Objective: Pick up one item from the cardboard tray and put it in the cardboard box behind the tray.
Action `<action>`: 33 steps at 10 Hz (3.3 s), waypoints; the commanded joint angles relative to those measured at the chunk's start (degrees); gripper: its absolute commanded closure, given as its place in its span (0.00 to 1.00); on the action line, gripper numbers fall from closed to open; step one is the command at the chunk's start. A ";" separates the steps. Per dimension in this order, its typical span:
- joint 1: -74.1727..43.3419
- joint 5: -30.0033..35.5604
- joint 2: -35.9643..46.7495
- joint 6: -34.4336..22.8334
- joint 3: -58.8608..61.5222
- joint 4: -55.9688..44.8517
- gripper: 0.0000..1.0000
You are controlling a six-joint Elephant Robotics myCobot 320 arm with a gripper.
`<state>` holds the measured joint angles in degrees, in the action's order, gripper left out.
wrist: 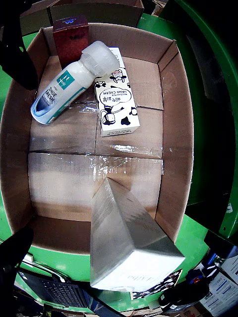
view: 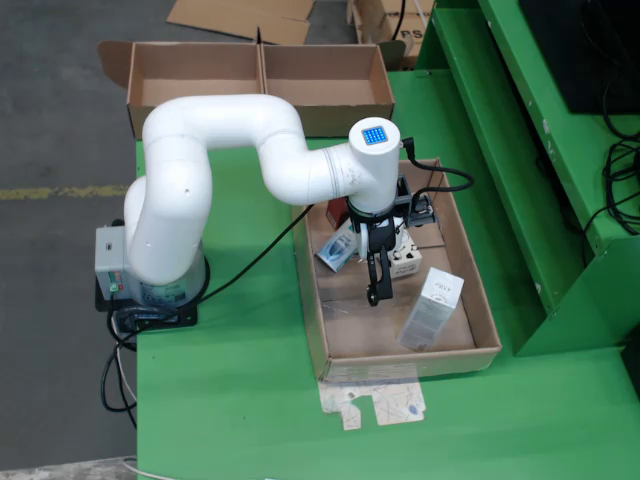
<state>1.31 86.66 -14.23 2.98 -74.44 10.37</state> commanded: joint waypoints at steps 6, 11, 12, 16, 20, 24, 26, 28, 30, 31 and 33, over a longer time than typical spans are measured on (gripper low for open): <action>-0.19 0.21 -0.37 -3.42 3.85 0.57 0.00; 7.73 -2.53 3.39 -6.27 -0.29 1.67 0.00; 9.65 -2.85 4.51 -7.35 -2.00 2.16 0.00; 13.20 -2.96 10.47 -11.13 -9.18 4.00 0.00; 11.22 -2.21 12.57 -13.01 -12.15 5.30 0.00; 8.52 -0.94 8.95 -14.45 -8.87 5.62 0.00; 8.59 -0.85 4.59 -14.61 -3.52 3.99 0.00; 9.50 -1.05 -0.05 -15.23 3.49 2.21 0.00; 10.01 -1.27 -1.28 -15.42 5.53 1.72 0.00; 10.35 -1.20 -3.75 -15.68 9.28 0.24 0.00; 10.48 -1.04 -6.12 -16.08 12.91 -1.38 0.00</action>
<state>11.68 85.86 -19.16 -12.56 -67.76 9.93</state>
